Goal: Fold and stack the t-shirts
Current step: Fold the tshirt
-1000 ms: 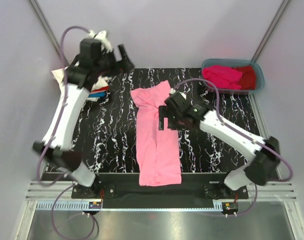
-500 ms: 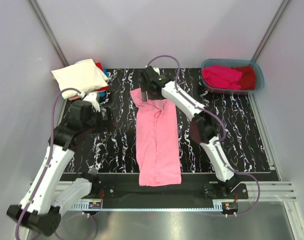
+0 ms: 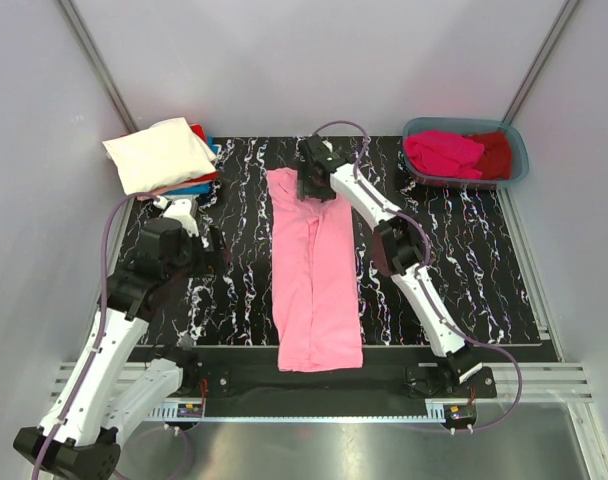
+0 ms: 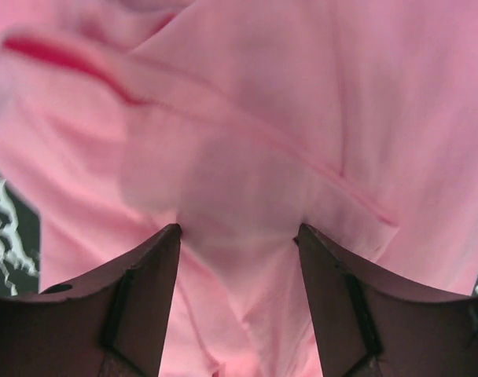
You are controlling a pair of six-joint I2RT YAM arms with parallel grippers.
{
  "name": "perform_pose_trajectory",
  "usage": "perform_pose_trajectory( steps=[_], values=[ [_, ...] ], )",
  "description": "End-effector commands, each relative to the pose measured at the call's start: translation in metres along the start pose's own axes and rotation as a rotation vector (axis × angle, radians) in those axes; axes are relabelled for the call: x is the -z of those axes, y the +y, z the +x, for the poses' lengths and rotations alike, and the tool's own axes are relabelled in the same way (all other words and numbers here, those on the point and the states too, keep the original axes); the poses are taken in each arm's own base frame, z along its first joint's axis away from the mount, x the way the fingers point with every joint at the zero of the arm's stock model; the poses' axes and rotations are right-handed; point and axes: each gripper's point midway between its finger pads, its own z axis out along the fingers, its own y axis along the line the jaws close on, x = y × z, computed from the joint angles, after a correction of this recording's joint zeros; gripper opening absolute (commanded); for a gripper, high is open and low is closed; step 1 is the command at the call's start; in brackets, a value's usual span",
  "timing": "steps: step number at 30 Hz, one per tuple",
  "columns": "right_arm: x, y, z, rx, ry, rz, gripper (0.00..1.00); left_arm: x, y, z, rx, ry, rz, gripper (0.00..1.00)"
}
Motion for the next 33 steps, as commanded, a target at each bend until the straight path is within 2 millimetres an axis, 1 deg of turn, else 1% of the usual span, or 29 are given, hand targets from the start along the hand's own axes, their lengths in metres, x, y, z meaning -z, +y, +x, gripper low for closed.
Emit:
perform_pose_trajectory(
  steps=[1,2,3,4,5,6,8,11,12,15,18,19,20,21,22,23,24,25,26,27,28,29,31,32,33],
  values=[
    [-0.026,-0.026,-0.019,-0.178,-0.021,-0.020,0.66,0.000,0.000,-0.014,-0.007,-0.064,-0.003,0.99],
    [-0.032,-0.038,-0.024,-0.221,-0.023,-0.016,0.64,0.002,0.000,-0.014,-0.006,-0.072,-0.002,0.99],
    [-0.041,-0.042,-0.027,-0.268,-0.029,-0.030,0.64,0.002,0.001,-0.014,-0.008,-0.076,-0.004,0.99],
    [-0.046,-0.045,-0.030,-0.290,-0.031,-0.039,0.64,0.003,0.001,-0.015,-0.006,-0.085,-0.006,0.99],
    [-0.048,-0.051,-0.038,-0.316,-0.047,-0.056,0.64,0.004,0.002,-0.015,-0.007,-0.087,-0.008,0.99],
    [-0.055,-0.050,-0.041,-0.325,-0.056,-0.087,0.65,0.004,0.002,-0.015,-0.004,-0.088,-0.010,0.99],
    [-0.061,-0.054,-0.046,-0.345,-0.073,-0.097,0.68,0.003,0.002,-0.014,-0.004,-0.083,-0.010,0.99],
    [-0.063,-0.050,-0.064,-0.351,-0.143,-0.133,0.69,0.001,0.002,-0.013,-0.006,-0.074,-0.011,0.99],
    [-0.061,-0.040,-0.076,-0.339,-0.182,-0.191,0.70,0.001,0.002,-0.014,-0.004,-0.074,-0.012,0.99],
    [-0.057,-0.027,-0.101,-0.323,-0.272,-0.272,0.72,0.000,0.002,-0.013,-0.005,-0.071,-0.013,0.99],
    [-0.055,-0.014,-0.114,-0.302,-0.325,-0.344,0.73,0.000,0.002,-0.014,-0.004,-0.075,-0.010,0.99],
    [-0.052,-0.013,-0.116,-0.297,-0.331,-0.352,0.73,0.000,0.002,-0.013,-0.005,-0.072,-0.011,0.99],
    [-0.056,-0.016,-0.112,-0.289,-0.322,-0.346,0.74,0.000,0.002,-0.013,-0.006,-0.070,-0.012,0.99],
    [-0.043,-0.010,-0.123,-0.277,-0.356,-0.370,0.77,-0.001,0.002,-0.013,-0.005,-0.069,-0.012,0.99],
    [-0.036,-0.011,-0.129,-0.268,-0.371,-0.376,0.89,-0.001,0.002,-0.013,-0.005,-0.069,-0.012,0.99],
    [-0.030,-0.014,-0.134,-0.266,-0.382,-0.384,0.94,-0.001,0.003,-0.013,-0.005,-0.068,-0.013,0.99],
    [0.000,-0.008,-0.157,-0.239,-0.438,-0.436,1.00,-0.001,0.003,-0.012,-0.003,-0.066,-0.014,0.99],
    [0.015,-0.008,-0.167,-0.232,-0.459,-0.448,1.00,-0.001,0.003,-0.012,-0.003,-0.065,-0.014,0.99],
    [0.035,-0.015,-0.183,-0.239,-0.493,-0.452,1.00,-0.001,0.003,-0.012,-0.003,-0.066,-0.012,0.99],
    [0.071,-0.017,-0.201,-0.245,-0.531,-0.467,1.00,-0.002,0.003,-0.012,-0.005,-0.066,-0.012,0.99],
    [0.090,-0.021,-0.209,-0.251,-0.546,-0.469,1.00,-0.002,0.002,-0.012,-0.005,-0.064,-0.011,0.99],
    [0.130,-0.028,-0.223,-0.260,-0.584,-0.472,1.00,-0.002,0.003,-0.012,-0.005,-0.060,-0.014,0.99],
    [0.163,-0.035,-0.221,-0.263,-0.575,-0.452,1.00,-0.003,0.003,-0.012,-0.004,-0.057,-0.019,0.99],
    [0.196,-0.043,-0.216,-0.266,-0.583,-0.418,1.00,-0.004,0.004,-0.012,-0.004,-0.056,-0.022,0.99],
    [0.206,-0.049,-0.205,-0.276,-0.556,-0.389,1.00,-0.006,0.005,-0.012,0.000,-0.049,-0.029,0.99]
  ],
)
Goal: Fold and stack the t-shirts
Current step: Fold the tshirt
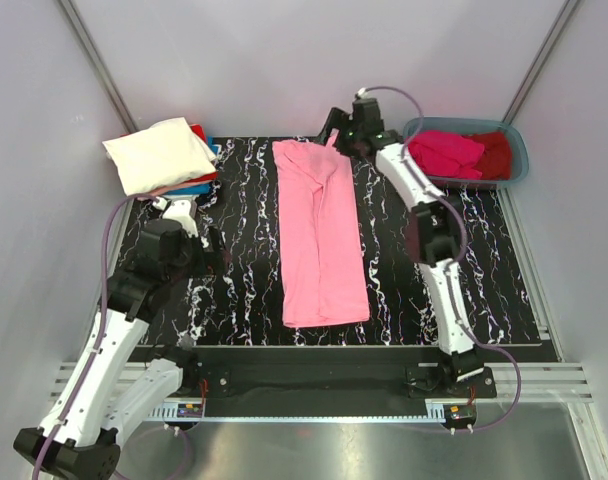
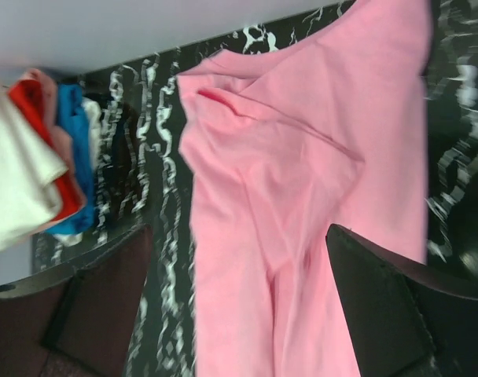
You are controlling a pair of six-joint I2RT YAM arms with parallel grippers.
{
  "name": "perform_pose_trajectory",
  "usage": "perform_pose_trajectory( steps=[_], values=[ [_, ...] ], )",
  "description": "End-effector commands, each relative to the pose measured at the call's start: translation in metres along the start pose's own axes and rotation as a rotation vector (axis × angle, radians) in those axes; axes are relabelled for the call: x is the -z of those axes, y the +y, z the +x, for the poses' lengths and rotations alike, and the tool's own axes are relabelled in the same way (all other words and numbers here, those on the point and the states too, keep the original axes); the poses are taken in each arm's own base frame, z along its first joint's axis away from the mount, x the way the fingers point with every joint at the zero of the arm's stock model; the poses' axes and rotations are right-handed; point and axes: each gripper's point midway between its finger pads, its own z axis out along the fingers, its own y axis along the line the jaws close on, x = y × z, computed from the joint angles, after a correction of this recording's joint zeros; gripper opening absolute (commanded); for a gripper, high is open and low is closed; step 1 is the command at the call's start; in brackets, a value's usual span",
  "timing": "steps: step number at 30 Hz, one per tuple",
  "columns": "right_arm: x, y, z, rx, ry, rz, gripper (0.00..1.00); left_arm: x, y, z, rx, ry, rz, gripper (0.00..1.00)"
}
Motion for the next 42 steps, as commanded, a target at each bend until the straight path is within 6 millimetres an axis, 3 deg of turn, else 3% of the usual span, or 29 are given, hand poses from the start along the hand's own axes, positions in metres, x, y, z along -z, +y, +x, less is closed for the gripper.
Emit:
perform_pose_trajectory(
  steps=[1,2,4,5,6,7,8,9,10,12,13,15,16,20,24,26,32,42],
  values=[
    [0.145,0.071,-0.097,0.040,-0.195,-0.073,1.00,-0.004,0.002,-0.013,0.004,-0.042,-0.019,0.99],
    [0.171,0.068,-0.080,0.026,-0.162,-0.065,1.00,-0.004,0.000,-0.014,0.012,-0.040,-0.015,0.99],
    [0.194,0.058,-0.052,0.004,-0.103,-0.052,1.00,-0.010,-0.001,-0.006,0.123,0.011,-0.040,0.99],
    [0.213,0.047,-0.018,-0.029,-0.031,-0.043,1.00,-0.020,-0.013,0.010,0.213,0.086,0.005,0.99],
    [0.222,0.039,0.002,-0.049,0.013,-0.028,1.00,-0.027,-0.026,0.013,0.250,0.101,0.071,0.97],
    [0.222,0.007,0.050,-0.114,0.114,0.048,1.00,-0.033,-0.039,0.022,0.279,0.140,0.130,0.95],
    [0.244,0.007,0.062,-0.129,0.135,0.039,1.00,-0.043,-0.047,0.047,0.347,0.221,0.158,0.92],
    [0.252,-0.001,0.084,-0.142,0.179,0.043,0.99,-0.049,-0.053,0.047,0.367,0.201,0.182,0.92],
    [0.267,-0.015,0.123,-0.173,0.258,0.049,0.97,-0.052,-0.058,0.055,0.372,0.208,0.189,0.90],
    [0.283,-0.031,0.161,-0.210,0.327,0.067,0.94,-0.059,-0.060,0.076,0.426,0.229,0.192,0.89],
    [0.298,-0.046,0.196,-0.252,0.385,0.085,0.87,-0.060,-0.065,0.087,0.429,0.248,0.204,0.88],
    [0.311,-0.059,0.223,-0.287,0.416,0.106,0.81,-0.066,-0.067,0.110,0.475,0.279,0.207,0.86],
    [0.323,-0.069,0.242,-0.308,0.429,0.120,0.68,-0.066,-0.072,0.119,0.471,0.294,0.212,0.86],
    [0.340,-0.091,0.267,-0.318,0.417,0.170,0.54,-0.074,-0.078,0.152,0.524,0.346,0.202,0.82],
    [0.338,-0.104,0.291,-0.346,0.475,0.198,0.54,-0.081,-0.095,0.170,0.551,0.374,0.246,0.76],
    [0.331,-0.105,0.302,-0.361,0.533,0.193,0.54,-0.086,-0.093,0.177,0.544,0.385,0.201,0.75],
    [0.313,-0.109,0.324,-0.388,0.640,0.175,0.50,-0.090,-0.091,0.183,0.514,0.399,0.135,0.70],
    [0.316,-0.111,0.336,-0.399,0.673,0.162,0.39,-0.093,-0.090,0.185,0.507,0.393,0.095,0.59]
  ],
)
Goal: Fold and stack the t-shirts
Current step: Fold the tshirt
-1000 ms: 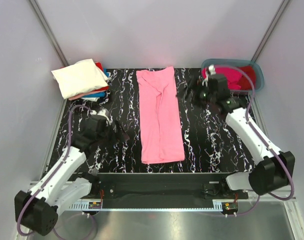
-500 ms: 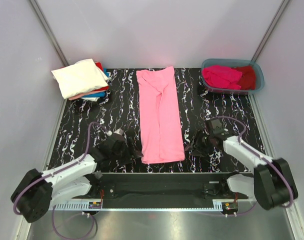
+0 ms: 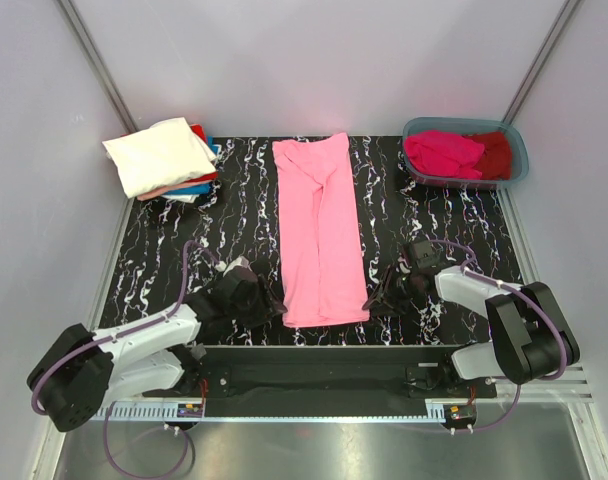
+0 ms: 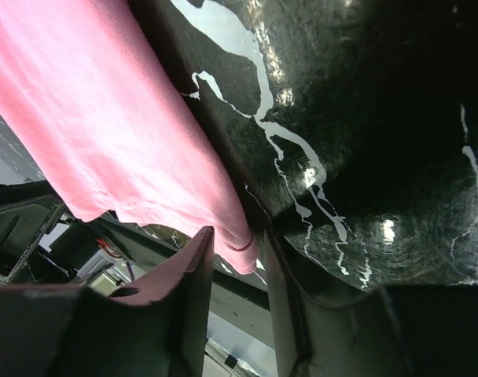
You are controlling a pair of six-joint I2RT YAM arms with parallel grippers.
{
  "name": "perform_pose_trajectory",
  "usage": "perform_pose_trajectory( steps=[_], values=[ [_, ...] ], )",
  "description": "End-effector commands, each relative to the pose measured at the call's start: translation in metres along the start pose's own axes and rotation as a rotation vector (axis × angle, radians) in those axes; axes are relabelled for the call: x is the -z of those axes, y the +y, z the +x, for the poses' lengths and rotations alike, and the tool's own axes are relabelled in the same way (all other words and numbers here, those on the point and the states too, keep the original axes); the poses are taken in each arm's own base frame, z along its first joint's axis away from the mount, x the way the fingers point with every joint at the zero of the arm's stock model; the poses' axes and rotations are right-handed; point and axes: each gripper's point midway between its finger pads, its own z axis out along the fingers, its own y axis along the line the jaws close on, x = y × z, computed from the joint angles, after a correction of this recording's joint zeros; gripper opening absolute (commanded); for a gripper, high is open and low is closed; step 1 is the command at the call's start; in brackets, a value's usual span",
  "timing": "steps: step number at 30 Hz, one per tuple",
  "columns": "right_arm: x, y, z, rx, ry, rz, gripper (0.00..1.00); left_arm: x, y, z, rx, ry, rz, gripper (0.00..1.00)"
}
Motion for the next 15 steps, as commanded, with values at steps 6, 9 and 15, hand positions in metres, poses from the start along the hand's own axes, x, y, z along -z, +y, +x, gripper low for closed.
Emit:
perform_pose_trajectory(
  steps=[6,9,15],
  values=[
    [-0.0028,-0.0051,0.0037,0.021,-0.004,-0.001,0.30,-0.0027,-0.0050,-0.0104,-0.015,-0.055,-0.043,0.59],
    [-0.0036,-0.0052,0.0034,0.024,-0.002,-0.001,0.27,-0.0028,-0.0067,-0.0089,-0.009,-0.053,-0.033,0.59],
    [-0.0039,-0.0056,0.0029,0.029,-0.005,-0.003,0.25,-0.0098,-0.0136,-0.0025,-0.011,-0.026,-0.041,0.49]
  ],
)
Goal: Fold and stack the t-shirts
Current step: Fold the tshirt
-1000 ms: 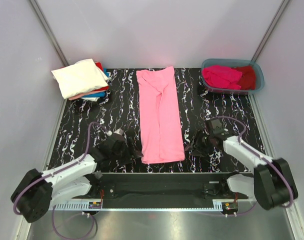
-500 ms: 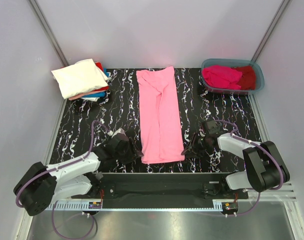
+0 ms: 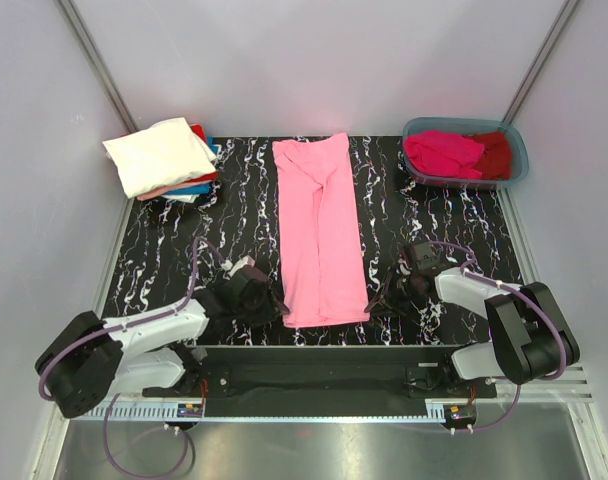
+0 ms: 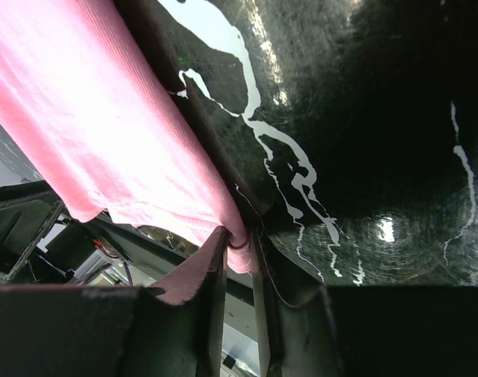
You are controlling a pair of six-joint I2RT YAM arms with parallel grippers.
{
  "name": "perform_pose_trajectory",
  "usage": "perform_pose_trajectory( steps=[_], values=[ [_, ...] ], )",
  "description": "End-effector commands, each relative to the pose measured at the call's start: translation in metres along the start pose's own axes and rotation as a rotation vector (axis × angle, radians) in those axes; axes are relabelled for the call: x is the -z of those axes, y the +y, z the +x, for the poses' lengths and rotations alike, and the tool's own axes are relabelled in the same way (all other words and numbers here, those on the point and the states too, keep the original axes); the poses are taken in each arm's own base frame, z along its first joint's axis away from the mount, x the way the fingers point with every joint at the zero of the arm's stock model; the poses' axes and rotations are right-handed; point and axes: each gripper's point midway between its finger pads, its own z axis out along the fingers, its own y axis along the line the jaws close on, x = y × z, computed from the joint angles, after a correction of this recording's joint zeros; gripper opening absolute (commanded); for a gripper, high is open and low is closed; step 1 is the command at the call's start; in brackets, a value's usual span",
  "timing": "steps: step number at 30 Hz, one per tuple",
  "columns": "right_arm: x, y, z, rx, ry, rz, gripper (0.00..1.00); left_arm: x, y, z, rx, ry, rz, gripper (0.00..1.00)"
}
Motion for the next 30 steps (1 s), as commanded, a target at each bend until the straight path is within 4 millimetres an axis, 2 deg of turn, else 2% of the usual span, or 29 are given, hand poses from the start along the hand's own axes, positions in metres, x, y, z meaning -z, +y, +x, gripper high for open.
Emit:
perform_pose_trajectory(
  steps=[1,3,7,9,11,12,13,19,21,26,27,29,30],
  values=[
    [-0.002,-0.002,0.001,0.028,-0.008,-0.003,0.25,-0.005,-0.007,-0.004,-0.003,-0.022,-0.014,0.47],
    [-0.002,-0.002,0.000,0.027,-0.008,0.000,0.25,-0.008,-0.016,-0.003,-0.003,-0.020,0.013,0.39],
    [-0.002,-0.002,0.000,0.029,-0.010,-0.002,0.22,-0.016,-0.016,0.000,-0.023,-0.004,-0.018,0.21],
    [-0.002,-0.002,0.000,0.032,-0.009,-0.003,0.18,-0.017,-0.018,0.001,-0.034,-0.003,-0.019,0.12],
    [-0.001,-0.002,0.000,0.032,-0.010,-0.004,0.06,-0.016,-0.019,0.002,-0.046,-0.003,-0.027,0.00],
    [0.000,-0.002,0.001,0.031,-0.009,-0.002,0.01,-0.013,-0.021,0.001,-0.050,-0.008,-0.020,0.00],
    [0.001,-0.002,0.002,0.027,-0.008,0.000,0.00,-0.011,-0.021,0.002,-0.051,-0.007,-0.028,0.00],
    [0.021,0.000,0.014,0.033,-0.019,-0.005,0.00,0.011,-0.026,0.012,-0.085,-0.002,-0.047,0.00],
    [0.030,0.004,0.021,0.028,-0.019,-0.030,0.00,0.020,-0.035,0.016,-0.102,-0.012,-0.027,0.00],
    [0.047,0.010,0.037,0.012,-0.018,-0.079,0.00,0.036,-0.041,0.032,-0.119,0.001,-0.026,0.00],
    [0.052,0.012,0.041,0.019,-0.022,-0.092,0.00,0.041,-0.048,0.030,-0.116,-0.008,-0.009,0.00],
    [0.057,0.017,0.043,0.010,-0.024,-0.112,0.00,0.048,-0.051,0.027,-0.129,-0.017,-0.018,0.00],
    [0.061,0.022,0.043,0.015,-0.027,-0.130,0.00,0.056,-0.055,0.020,-0.140,-0.042,-0.030,0.00]
  ],
)
